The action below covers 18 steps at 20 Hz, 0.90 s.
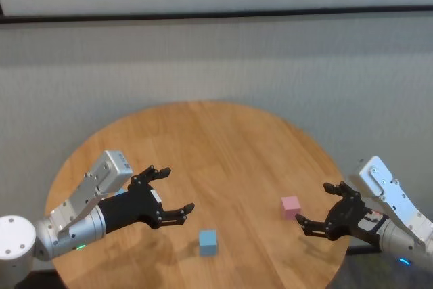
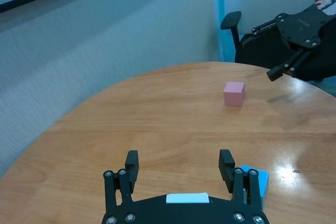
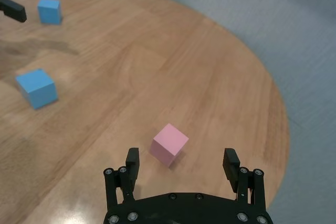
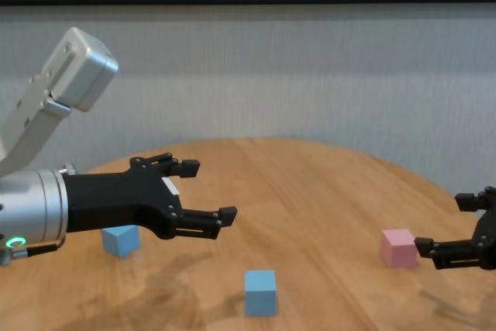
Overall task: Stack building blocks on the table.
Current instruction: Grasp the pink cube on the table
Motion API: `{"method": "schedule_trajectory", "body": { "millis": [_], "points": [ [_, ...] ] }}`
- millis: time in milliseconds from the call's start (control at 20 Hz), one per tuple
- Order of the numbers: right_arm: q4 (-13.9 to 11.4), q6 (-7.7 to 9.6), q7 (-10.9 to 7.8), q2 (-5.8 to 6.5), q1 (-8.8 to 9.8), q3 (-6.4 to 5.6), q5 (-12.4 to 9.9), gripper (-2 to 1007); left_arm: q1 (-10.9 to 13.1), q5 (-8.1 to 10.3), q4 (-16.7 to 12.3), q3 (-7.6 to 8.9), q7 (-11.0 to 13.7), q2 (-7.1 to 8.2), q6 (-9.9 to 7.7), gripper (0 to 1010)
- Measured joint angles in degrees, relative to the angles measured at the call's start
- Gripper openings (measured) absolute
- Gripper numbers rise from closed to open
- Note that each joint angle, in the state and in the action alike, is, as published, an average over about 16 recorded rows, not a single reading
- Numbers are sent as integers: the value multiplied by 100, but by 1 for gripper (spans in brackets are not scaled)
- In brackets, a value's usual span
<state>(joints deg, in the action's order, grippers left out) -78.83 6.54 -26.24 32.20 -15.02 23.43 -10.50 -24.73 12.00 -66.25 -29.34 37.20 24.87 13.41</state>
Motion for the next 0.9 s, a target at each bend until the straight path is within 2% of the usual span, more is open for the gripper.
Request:
{"method": "schedule_trajectory", "body": {
  "millis": [400,900],
  "points": [
    [107,13,-103,-72,-89,52,261,1005,0,0,0,0,0,0,0,1002],
    [337,48,-125,-245,-193,35,453,1005,0,0,0,0,0,0,0,1002]
  ]
}}
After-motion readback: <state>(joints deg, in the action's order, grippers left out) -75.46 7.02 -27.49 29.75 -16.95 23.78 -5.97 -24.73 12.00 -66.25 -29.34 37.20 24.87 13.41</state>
